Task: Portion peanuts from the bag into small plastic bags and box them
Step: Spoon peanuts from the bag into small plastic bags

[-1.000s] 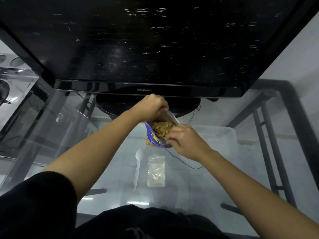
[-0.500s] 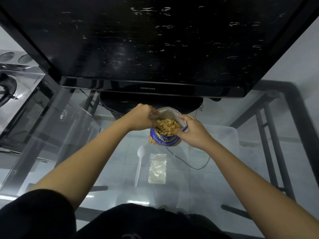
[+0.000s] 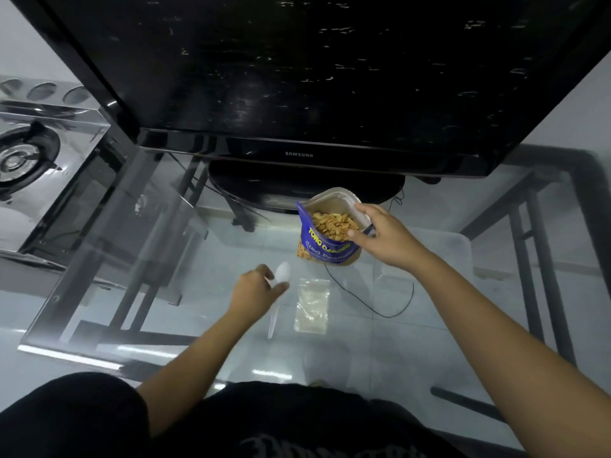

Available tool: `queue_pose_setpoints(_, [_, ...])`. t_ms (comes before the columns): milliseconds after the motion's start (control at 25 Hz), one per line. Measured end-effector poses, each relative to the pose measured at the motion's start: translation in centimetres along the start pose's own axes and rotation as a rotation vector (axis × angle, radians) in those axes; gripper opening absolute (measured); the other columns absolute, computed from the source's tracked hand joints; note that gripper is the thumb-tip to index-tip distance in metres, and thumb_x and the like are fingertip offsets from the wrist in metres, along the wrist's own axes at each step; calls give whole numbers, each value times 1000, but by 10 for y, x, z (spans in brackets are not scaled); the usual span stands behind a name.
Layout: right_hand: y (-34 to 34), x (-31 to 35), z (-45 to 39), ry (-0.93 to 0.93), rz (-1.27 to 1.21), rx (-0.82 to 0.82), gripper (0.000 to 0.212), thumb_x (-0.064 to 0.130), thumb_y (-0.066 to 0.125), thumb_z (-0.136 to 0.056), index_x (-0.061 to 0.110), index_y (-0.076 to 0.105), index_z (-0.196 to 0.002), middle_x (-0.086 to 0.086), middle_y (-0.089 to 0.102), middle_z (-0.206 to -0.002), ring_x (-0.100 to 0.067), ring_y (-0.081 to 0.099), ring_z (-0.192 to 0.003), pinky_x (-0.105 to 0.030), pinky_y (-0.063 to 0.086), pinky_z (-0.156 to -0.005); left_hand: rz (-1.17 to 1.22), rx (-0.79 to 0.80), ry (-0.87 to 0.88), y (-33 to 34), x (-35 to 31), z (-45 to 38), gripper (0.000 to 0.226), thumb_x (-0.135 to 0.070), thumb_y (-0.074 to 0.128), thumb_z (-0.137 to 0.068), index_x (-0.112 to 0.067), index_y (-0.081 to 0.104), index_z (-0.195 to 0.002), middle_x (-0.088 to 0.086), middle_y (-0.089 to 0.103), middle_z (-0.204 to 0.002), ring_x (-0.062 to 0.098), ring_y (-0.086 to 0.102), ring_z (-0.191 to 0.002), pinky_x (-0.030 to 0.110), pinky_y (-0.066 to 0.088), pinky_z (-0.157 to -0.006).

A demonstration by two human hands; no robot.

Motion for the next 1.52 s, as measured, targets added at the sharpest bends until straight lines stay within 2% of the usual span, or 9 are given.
queue_pose_setpoints(200, [-1, 1, 0, 14, -11, -7, 61, 27, 57, -91, 16, 29, -144, -2, 30, -150, -21, 35, -133, -23, 32, -92, -199, 21, 31, 36, 14, 13, 23, -22, 60, -83, 1, 61, -89, 18, 68, -88, 36, 61, -86, 35, 45, -72])
queue_pose_setpoints(400, [-1, 0, 1, 8, -20, -9, 62, 27, 57, -91, 16, 29, -145, -2, 30, -150, -21, 35, -133, -24, 34, -91, -263, -7, -18, 29, 13, -2, 19, -14, 54, -77, -4, 44, -64, 8, 43, -56, 34, 48, -67, 31, 35, -60])
queue_pose_setpoints(600, [-1, -1, 2, 1, -30, 2, 62, 28, 57, -91, 16, 29, -145, -2, 30, -149, -20, 36, -132, -24, 35, -91, 451, -275, -89, -45, -7, -6, 14, -15, 50, -86, -8, 57, -77, 9, 57, -68, 26, 55, -66, 34, 46, -61])
queue_pose_setpoints(720, [-2, -2, 2, 6, -64, -2, 63, 28, 58, -90, 17, 29, -144, -1, 30, -149, -20, 37, -131, -24, 36, -89, 845, -189, 66, -94, -54, -15, 16, -8, 46, -90, -14, 61, -92, 3, 54, -69, 11, 52, -55, 24, 47, -54])
queue_pose_setpoints(960, [-1, -3, 4, 11, -96, -1, 64, 28, 60, -89, 16, 29, -144, -2, 31, -149, -19, 35, -133, -23, 35, -91, 603, -87, 295, -118, -110, -28, 17, -24, 77, -72, -29, 66, -84, -1, 69, -74, 14, 63, -68, 35, 51, -64])
queue_pose_setpoints(1160, [-2, -4, 0, 20, -124, -5, 64, 28, 63, -87, 17, 32, -142, 0, 34, -147, -18, 38, -130, -23, 36, -87, 273, -252, 498, -112, -157, -22, 19, -25, 65, -84, -6, 66, -80, -3, 59, -62, 6, 54, -57, 8, 39, -53])
queue_pose_setpoints(1280, [-2, -5, -2, 14, -126, -11, 65, 27, 64, -86, 17, 33, -142, -1, 36, -145, -18, 41, -126, -23, 37, -85, 189, -181, 480, -92, -164, -33, 25, -24, 63, -86, 1, 64, -82, 13, 64, -68, 23, 59, -63, 22, 44, -56])
queue_pose_setpoints(1440, [1, -6, -2, 31, -119, -3, 64, 27, 62, -88, 17, 31, -142, -2, 35, -146, -19, 42, -125, -23, 39, -82, 247, -164, 397, -84, -153, -46, 27, -25, 66, -84, 1, 62, -91, 4, 58, -69, 13, 53, -63, 24, 44, -58])
queue_pose_setpoints(1520, [2, -4, -2, 37, -62, -10, 61, 27, 59, -90, 16, 30, -143, -3, 33, -147, -20, 40, -128, -24, 39, -86, 276, -189, 364, -84, -147, -44, 44, -31, 69, -81, -5, 57, -113, -1, 54, -80, 9, 51, -70, 22, 44, -63])
Point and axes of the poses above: each hand's wrist, its own z-axis away from the middle knuckle, its own y-axis out of the palm, x = y × z, the point moved 9 cm from there along -z, towards the middle knuckle
